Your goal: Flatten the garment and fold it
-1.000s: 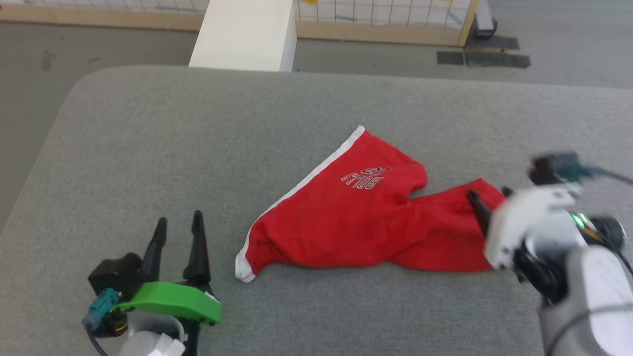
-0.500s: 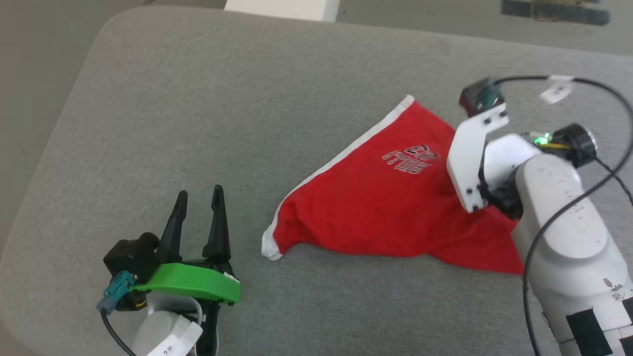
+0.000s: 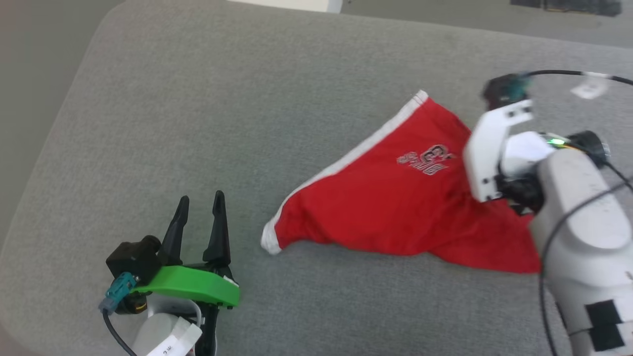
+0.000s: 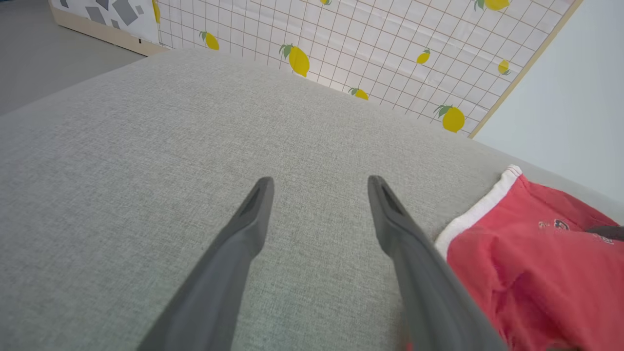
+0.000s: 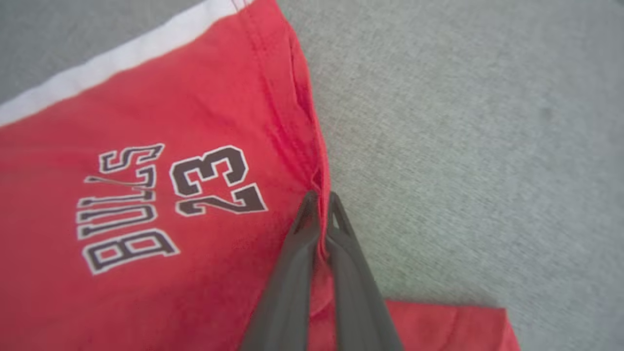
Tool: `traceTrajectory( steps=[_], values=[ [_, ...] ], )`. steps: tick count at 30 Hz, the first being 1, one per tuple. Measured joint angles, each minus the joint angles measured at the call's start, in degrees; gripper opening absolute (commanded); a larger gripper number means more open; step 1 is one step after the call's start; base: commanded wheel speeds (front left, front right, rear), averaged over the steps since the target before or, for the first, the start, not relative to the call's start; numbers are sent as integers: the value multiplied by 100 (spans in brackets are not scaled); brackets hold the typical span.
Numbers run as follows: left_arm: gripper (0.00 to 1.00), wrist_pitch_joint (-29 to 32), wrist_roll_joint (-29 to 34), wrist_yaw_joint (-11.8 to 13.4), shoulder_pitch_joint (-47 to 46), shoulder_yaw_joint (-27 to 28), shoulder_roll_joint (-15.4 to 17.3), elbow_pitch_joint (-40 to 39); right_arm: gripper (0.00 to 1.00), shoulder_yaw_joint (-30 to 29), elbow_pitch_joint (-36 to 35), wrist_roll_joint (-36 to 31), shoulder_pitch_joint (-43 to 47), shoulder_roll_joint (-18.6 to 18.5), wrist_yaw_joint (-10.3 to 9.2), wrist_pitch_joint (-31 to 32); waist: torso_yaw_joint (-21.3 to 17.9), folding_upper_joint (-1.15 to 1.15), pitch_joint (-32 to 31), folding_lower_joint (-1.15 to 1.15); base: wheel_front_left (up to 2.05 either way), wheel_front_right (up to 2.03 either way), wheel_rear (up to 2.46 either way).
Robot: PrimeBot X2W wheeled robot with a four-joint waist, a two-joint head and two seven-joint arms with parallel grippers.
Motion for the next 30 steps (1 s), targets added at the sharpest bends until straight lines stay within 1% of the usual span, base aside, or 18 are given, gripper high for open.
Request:
traceTrajectory(
  steps=[3, 7, 9, 13, 14, 15, 16, 18, 21, 24, 27, 30],
  values=[
    [100, 0, 7, -26, -2, 24, -4, 45, 0, -525, -144, 55, 201, -110, 0, -216, -125, 0, -102, 0, 0, 0, 0],
    [100, 0, 13, -44, 1, 26, -9, 101, 0, -1199, -420, 69, 712, -254, -1, -293, -291, 0, -251, 0, 0, 0, 0],
    [100, -1, 11, -49, 5, 31, -9, 125, 0, -1524, -568, 52, 1082, -231, -1, -259, -383, 0, -311, 0, 0, 0, 0],
    [100, 0, 2, -78, 8, 14, -11, 207, 0, -1851, -853, 25, 1547, -58, 0, -213, -538, 0, -382, 0, 0, 0, 0],
    [100, 0, 2, -91, 9, 16, -11, 229, 30, -1896, -932, 31, 1606, 4, -1, -283, -574, 0, -394, 0, 0, 0, 0],
    [100, 0, 1, -92, 9, 19, -11, 255, 96, -1939, -1001, 62, 1659, 74, -1, -374, -609, 0, -407, 0, 0, 0, 0],
    [100, 0, -3, -92, 10, 16, -11, 277, 100, -2016, -1071, 125, 1722, 152, -1, -499, -639, 0, -423, 0, 0, 0, 0],
    [100, 0, -5, -93, 10, 5, -11, 305, 100, -2135, -1235, 256, 1828, 249, -1, -773, -678, 0, -462, 0, 0, 0, 0],
    [100, 1, -51, -101, 9, -11, -13, 408, 100, -2423, -1615, 503, 1912, 345, -1, -1357, -715, 0, -532, 0, 0, 0, 0],
    [100, 174, -166, -115, -26, -48, -12, 475, 100, -2660, -1967, 683, 2079, 386, -1, -1771, -744, 0, -601, 0, 0, 0, 0],
    [100, 609, -357, -118, -333, -104, -8, 563, 100, -2736, -2253, 692, 2341, 422, -2, -1906, -787, 0, -646, 0, 0, 0, 0],
    [100, 1336, -475, -85, -957, -155, 13, 760, 100, -2704, -2480, 692, 2473, 460, -2, -1911, -855, 0, -652, 0, 0, 0, 0]
  ],
)
